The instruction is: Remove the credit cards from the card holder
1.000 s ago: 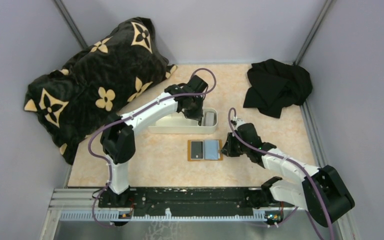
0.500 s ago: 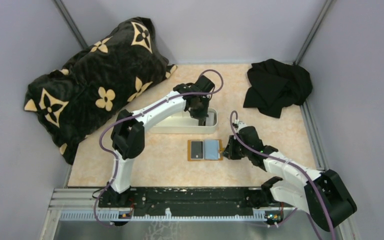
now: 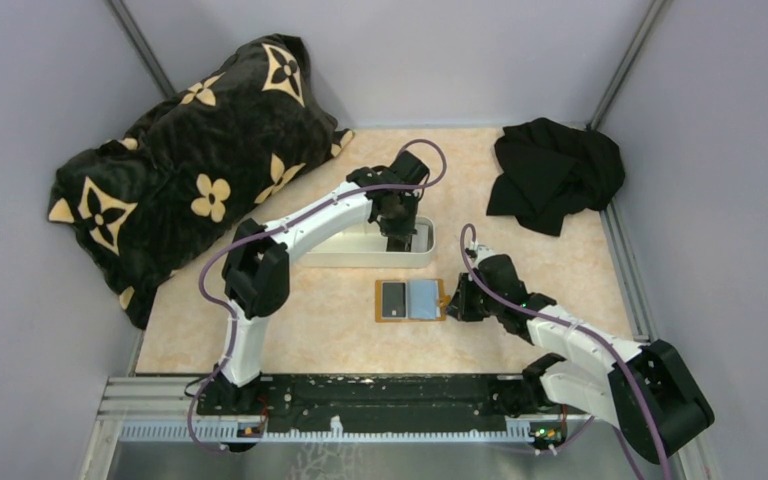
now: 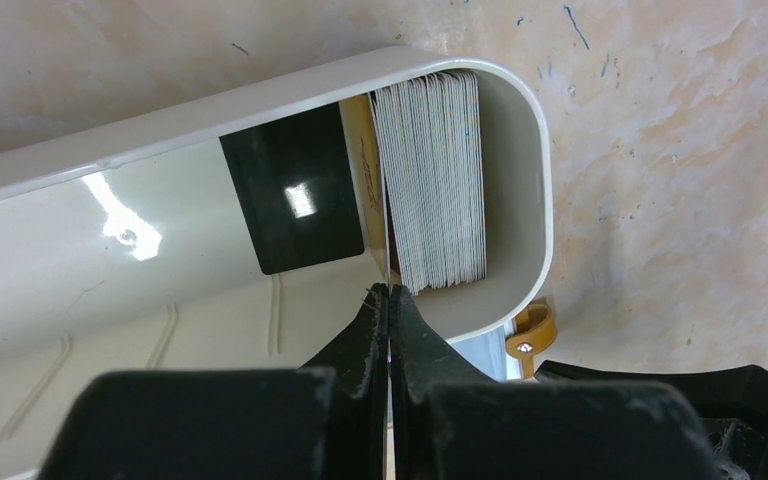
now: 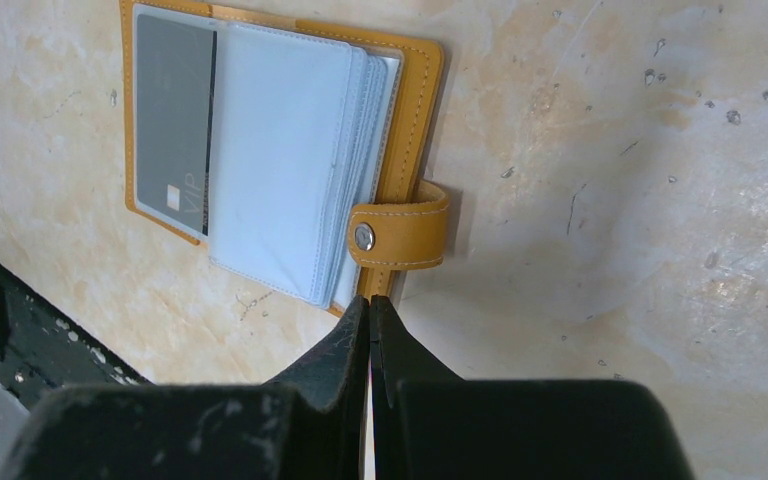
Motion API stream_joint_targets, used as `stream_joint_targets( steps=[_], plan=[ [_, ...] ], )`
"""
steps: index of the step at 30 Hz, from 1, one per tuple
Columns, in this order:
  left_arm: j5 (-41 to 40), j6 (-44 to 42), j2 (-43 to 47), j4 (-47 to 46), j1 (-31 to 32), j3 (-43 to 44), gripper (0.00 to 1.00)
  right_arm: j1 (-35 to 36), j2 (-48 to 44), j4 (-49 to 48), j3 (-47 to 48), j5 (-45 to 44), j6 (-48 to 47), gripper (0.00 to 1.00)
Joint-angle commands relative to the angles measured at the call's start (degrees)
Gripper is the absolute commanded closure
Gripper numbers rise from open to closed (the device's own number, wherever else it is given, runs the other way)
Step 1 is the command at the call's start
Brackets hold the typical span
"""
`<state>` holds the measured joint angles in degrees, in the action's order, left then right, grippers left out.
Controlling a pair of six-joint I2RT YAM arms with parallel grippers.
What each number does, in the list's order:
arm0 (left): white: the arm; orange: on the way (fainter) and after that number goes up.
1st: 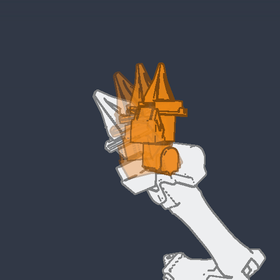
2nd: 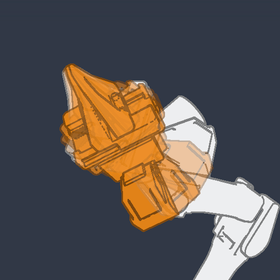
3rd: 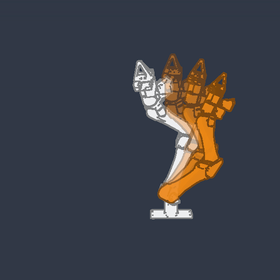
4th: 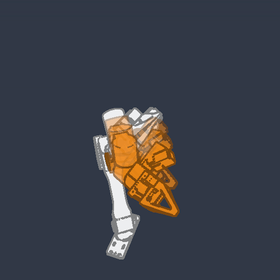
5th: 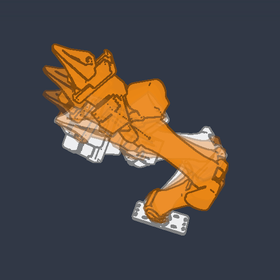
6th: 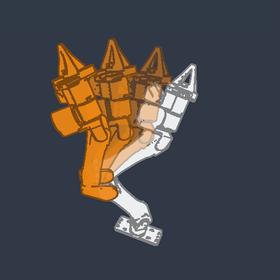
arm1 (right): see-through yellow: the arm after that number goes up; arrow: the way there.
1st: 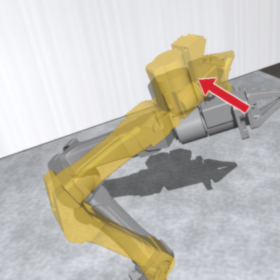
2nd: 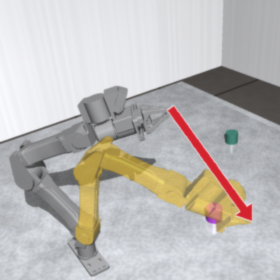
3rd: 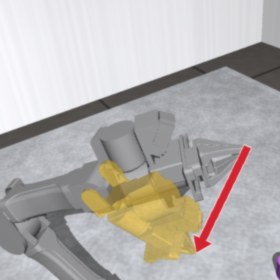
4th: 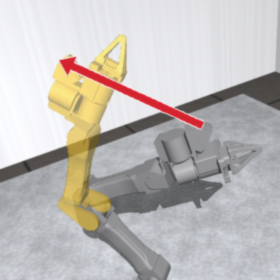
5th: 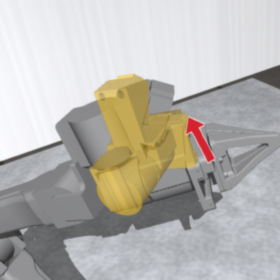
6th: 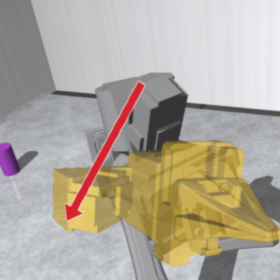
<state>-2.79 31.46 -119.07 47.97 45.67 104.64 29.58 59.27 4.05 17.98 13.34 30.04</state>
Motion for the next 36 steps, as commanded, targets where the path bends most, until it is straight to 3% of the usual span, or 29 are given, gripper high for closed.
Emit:
stream_joint_targets(
  steps=[1, 12, 18, 23, 36],
  plan=[
    [1.8, 0.0, -0.4, -1.1, 0.6, 0.8, 1.00, -0.4, -0.8, -2.2, -0.4, -0.2, 0.2, 1.00],
    [3.5, -0.2, -4.4, -1.4, 1.1, 3.4, 1.00, -0.8, -1.6, -2.0, -1.5, -0.3, 0.3, 1.00],
    [4.6, -0.4, -4.8, -2.2, 1.3, 4.0, 0.80, -0.9, -1.7, -2.2, -1.8, -0.2, 0.3, 1.00],
    [4.9, -0.9, -3.8, -2.0, 1.6, 5.1, 0.72, -0.9, -1.5, -2.4, -1.9, -0.1, 0.3, 1.00],
    [2.2, -1.7, 2.8, -2.5, 1.7, 3.4, 0.70, -0.9, -1.6, -2.3, -1.1, 0.6, 0.1, 1.00]
  ],
)
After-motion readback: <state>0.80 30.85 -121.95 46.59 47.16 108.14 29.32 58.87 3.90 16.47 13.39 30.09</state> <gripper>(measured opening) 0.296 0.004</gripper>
